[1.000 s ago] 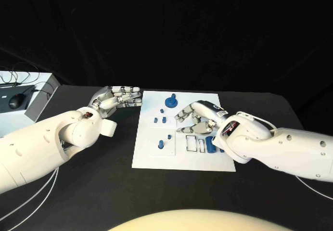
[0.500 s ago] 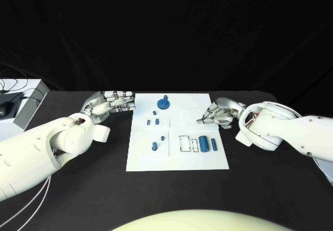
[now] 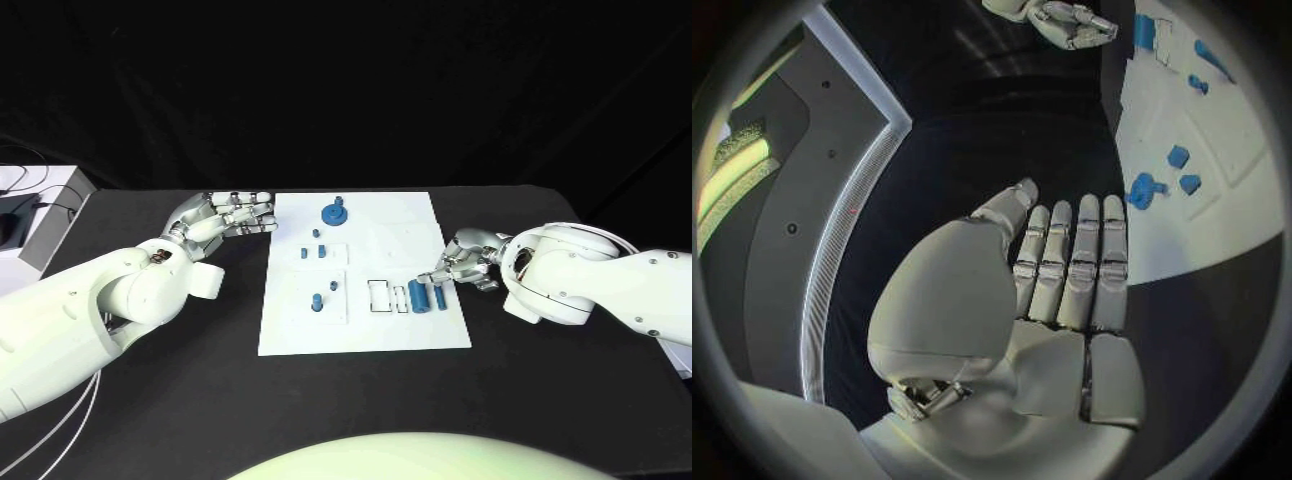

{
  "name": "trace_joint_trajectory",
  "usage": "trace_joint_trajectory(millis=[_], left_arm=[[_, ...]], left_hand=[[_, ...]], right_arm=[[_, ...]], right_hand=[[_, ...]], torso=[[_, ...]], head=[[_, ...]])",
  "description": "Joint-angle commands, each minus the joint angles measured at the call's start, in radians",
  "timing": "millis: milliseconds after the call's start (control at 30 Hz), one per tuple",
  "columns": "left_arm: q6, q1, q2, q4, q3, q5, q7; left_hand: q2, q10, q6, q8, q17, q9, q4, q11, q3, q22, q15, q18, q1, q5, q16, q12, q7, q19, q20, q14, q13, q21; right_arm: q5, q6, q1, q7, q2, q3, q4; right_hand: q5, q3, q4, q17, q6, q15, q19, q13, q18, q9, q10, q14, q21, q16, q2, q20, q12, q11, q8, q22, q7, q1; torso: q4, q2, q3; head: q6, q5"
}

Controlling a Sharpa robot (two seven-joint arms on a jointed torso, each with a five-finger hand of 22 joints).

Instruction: Assemble the parts on the task board

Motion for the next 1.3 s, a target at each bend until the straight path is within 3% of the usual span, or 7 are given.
trace_joint_trajectory(millis=[33, 333, 633, 1033, 1133, 1300], left_arm=[[0.015, -0.001, 0.001, 0.003, 0.001, 0.006, 0.006], [0.016, -0.001, 0.000, 0.003, 0.001, 0.008, 0.004], [0.018, -0.002, -0.001, 0.004, 0.001, 0.009, 0.002], [0.018, -0.002, -0.004, 0.006, 0.001, 0.009, -0.002], [0.018, -0.002, -0.005, 0.006, 0.001, 0.009, -0.002], [0.018, -0.002, -0.006, 0.007, 0.001, 0.009, -0.004]], left_hand=[[-0.004, 0.008, 0.000, -0.001, 0.000, 0.000, 0.000, 0.002, 0.003, -0.002, -0.005, -0.004, 0.001, -0.003, -0.003, -0.002, 0.004, 0.003, 0.003, -0.001, 0.000, -0.001], [-0.004, 0.008, -0.001, -0.001, 0.000, 0.001, 0.002, 0.002, 0.001, -0.002, -0.004, -0.004, -0.001, -0.003, -0.003, -0.002, 0.004, 0.002, 0.004, -0.002, 0.000, -0.002], [-0.004, 0.007, -0.002, -0.001, 0.000, 0.000, 0.003, 0.002, 0.000, -0.002, -0.004, -0.004, -0.002, -0.002, -0.003, -0.002, 0.004, 0.002, 0.004, -0.002, 0.000, -0.002], [-0.005, 0.005, -0.003, -0.001, 0.000, 0.000, 0.007, 0.003, -0.002, -0.004, -0.003, -0.004, -0.002, -0.002, -0.003, -0.002, 0.005, 0.000, 0.006, -0.006, 0.000, -0.003], [-0.005, 0.005, -0.003, -0.001, 0.000, 0.000, 0.007, 0.003, -0.002, -0.004, -0.003, -0.004, -0.002, -0.002, -0.003, -0.002, 0.005, 0.000, 0.006, -0.006, 0.000, -0.003], [-0.005, 0.005, -0.004, -0.001, 0.001, 0.000, 0.009, 0.003, -0.004, -0.004, -0.003, -0.003, -0.001, -0.002, -0.003, -0.002, 0.006, -0.002, 0.007, -0.006, 0.000, -0.003]], right_arm=[[-0.063, 0.037, -0.003, -0.054, 0.005, -0.001, 0.005], [-0.116, 0.054, -0.018, -0.064, 0.033, -0.007, -0.015], [-0.149, 0.061, -0.047, -0.067, 0.078, -0.010, -0.050], [-0.186, 0.063, -0.065, -0.070, 0.126, -0.010, -0.091], [-0.199, 0.066, -0.072, -0.073, 0.136, -0.010, -0.102], [-0.207, 0.074, -0.077, -0.074, 0.148, -0.011, -0.116]], right_hand=[[0.004, -0.001, 0.006, 0.007, 0.006, 0.000, 0.068, 0.006, -0.021, 0.010, 0.004, 0.007, 0.009, 0.005, 0.001, -0.006, 0.003, 0.001, -0.005, 0.126, -0.001, -0.014], [-0.005, -0.004, 0.030, 0.017, 0.008, 0.001, 0.067, 0.013, -0.023, 0.018, 0.005, 0.007, 0.019, 0.009, -0.004, -0.006, 0.002, 0.002, -0.015, 0.129, 0.000, -0.042], [-0.011, -0.003, 0.033, 0.020, 0.009, 0.001, 0.067, 0.014, -0.022, 0.021, 0.004, 0.007, 0.018, 0.009, -0.008, -0.005, -0.001, 0.002, -0.019, 0.128, 0.000, -0.047], [-0.017, 0.001, 0.036, 0.021, 0.010, 0.001, 0.067, 0.017, -0.022, 0.027, 0.005, 0.007, 0.017, 0.006, -0.009, -0.005, -0.003, 0.002, -0.022, 0.128, 0.000, -0.053], [-0.037, 0.001, 0.041, 0.022, 0.011, 0.001, 0.067, 0.018, -0.022, 0.031, 0.005, 0.007, 0.016, 0.005, -0.016, -0.006, -0.004, 0.002, -0.023, 0.128, 0.000, -0.064], [-0.009, 0.009, 0.031, 0.023, 0.011, 0.001, 0.067, 0.019, -0.022, 0.035, 0.005, 0.008, 0.016, 0.004, -0.010, -0.006, -0.005, 0.002, -0.024, 0.128, 0.000, -0.055]], torso=[[0.0020, -0.001, -0.0013], [0.0021, -0.001, -0.0023], [0.0032, 0.001, -0.0008], [0.0032, 0.002, -0.0012], [0.0032, 0.002, -0.0014], [0.0024, 0.000, -0.0011]], head=[[-0.003, -0.004], [-0.004, -0.005], [-0.006, -0.001], [-0.011, 0.002], [-0.012, 0.003], [-0.014, 0.004]])
